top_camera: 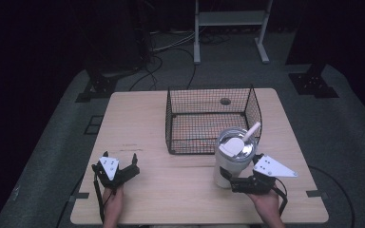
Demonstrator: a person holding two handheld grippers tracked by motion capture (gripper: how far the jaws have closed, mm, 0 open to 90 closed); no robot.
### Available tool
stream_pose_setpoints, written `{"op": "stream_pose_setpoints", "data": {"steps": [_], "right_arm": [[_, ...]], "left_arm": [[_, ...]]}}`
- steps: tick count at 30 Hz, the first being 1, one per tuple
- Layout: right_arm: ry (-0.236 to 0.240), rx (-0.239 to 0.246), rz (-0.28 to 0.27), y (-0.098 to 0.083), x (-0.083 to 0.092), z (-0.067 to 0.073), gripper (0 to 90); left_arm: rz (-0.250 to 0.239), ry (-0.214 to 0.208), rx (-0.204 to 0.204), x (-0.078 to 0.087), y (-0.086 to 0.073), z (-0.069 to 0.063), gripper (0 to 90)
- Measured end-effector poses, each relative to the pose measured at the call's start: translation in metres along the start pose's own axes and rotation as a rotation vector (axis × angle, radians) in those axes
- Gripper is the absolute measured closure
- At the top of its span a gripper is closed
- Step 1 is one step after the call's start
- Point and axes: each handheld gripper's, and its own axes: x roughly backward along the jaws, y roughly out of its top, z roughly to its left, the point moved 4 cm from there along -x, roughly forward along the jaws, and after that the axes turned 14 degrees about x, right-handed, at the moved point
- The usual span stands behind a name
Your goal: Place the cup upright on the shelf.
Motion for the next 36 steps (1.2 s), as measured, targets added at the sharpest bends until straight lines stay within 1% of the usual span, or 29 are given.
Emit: {"op": "stream_pose_setpoints", "data": {"steps": [1, 2, 4, 5, 6, 7, 11, 12, 14, 15, 16, 19, 22, 23, 25, 26, 28, 29, 30, 31, 36], "right_arm": [[0.0, 0.0, 0.0, 0.0, 0.0, 0.0, 9.2], [0.016, 0.007, -0.012, 0.01, -0.001, -0.003, 9.2], [0.038, 0.009, -0.026, 0.019, -0.003, -0.006, 9.2], [0.038, 0.009, -0.026, 0.019, -0.003, -0.006, 9.2], [0.057, 0.009, -0.037, 0.029, -0.006, -0.009, 9.2], [0.057, 0.009, -0.037, 0.029, -0.006, -0.009, 9.2], [0.076, 0.022, -0.056, 0.048, -0.013, -0.019, 9.2], [0.082, 0.023, -0.064, 0.054, -0.018, -0.024, 9.2], [0.083, 0.014, -0.073, 0.06, -0.021, -0.029, 9.2], [0.083, 0.014, -0.073, 0.06, -0.021, -0.029, 9.2], [0.089, 0.015, -0.084, 0.066, -0.026, -0.035, 9.2], [0.1, 0.016, -0.084, 0.071, -0.031, -0.04, 9.2], [0.106, 0.026, -0.083, 0.079, -0.041, -0.048, 9.1], [0.106, 0.037, -0.085, 0.084, -0.049, -0.053, 9.1], [0.106, 0.039, -0.087, 0.086, -0.052, -0.055, 9.1], [0.116, 0.044, -0.09, 0.09, -0.061, -0.06, 9.2], [0.114, 0.046, -0.087, 0.092, -0.068, -0.063, 9.1], [0.114, 0.046, -0.087, 0.092, -0.068, -0.063, 9.1], [0.121, 0.053, -0.081, 0.093, -0.073, -0.066, 9.1], [0.12, 0.064, -0.078, 0.094, -0.083, -0.071, 9.2], [0.152, 0.088, -0.068, 0.096, -0.103, -0.079, 9.2]], "left_arm": [[0.0, 0.0, 0.0, 0.0, 0.0, 0.0, 0.0], [0.002, 0.001, 0.0, 0.0, 0.0, 0.0, 0.0], [0.001, 0.0, 0.002, 0.0, 0.0, 0.0, 0.0], [0.001, 0.0, 0.002, 0.0, 0.0, 0.0, 0.0], [0.0, -0.001, 0.004, 0.0, 0.0, 0.0, 0.0], [0.0, -0.001, 0.004, 0.0, 0.0, 0.0, 0.0], [0.002, -0.001, 0.004, 0.0, 0.0, 0.001, 0.0], [0.002, -0.002, 0.005, 0.0, 0.0, 0.001, 0.0], [0.002, -0.002, 0.006, 0.0, 0.0, 0.001, 0.0], [0.002, -0.002, 0.006, 0.0, 0.0, 0.001, 0.0], [0.002, -0.002, 0.006, 0.0, 0.0, 0.001, 0.0], [0.001, -0.002, 0.006, 0.0, 0.0, 0.001, 0.0], [0.003, -0.003, 0.01, 0.0, 0.0, 0.001, 0.0], [0.002, -0.005, 0.011, 0.0, 0.0, 0.001, 0.0], [0.002, -0.004, 0.011, 0.0, 0.001, 0.001, 0.0], [0.002, -0.004, 0.012, 0.0, 0.001, 0.001, 0.0], [0.002, -0.006, 0.013, 0.0, 0.001, 0.001, 0.0], [0.002, -0.006, 0.013, 0.0, 0.001, 0.001, 0.0], [-0.002, -0.007, 0.017, 0.0, 0.0, 0.001, 0.0], [-0.001, -0.007, 0.016, 0.0, 0.0, 0.002, 0.0], [0.001, -0.009, 0.016, 0.0, 0.0, 0.002, 0.0]]}}
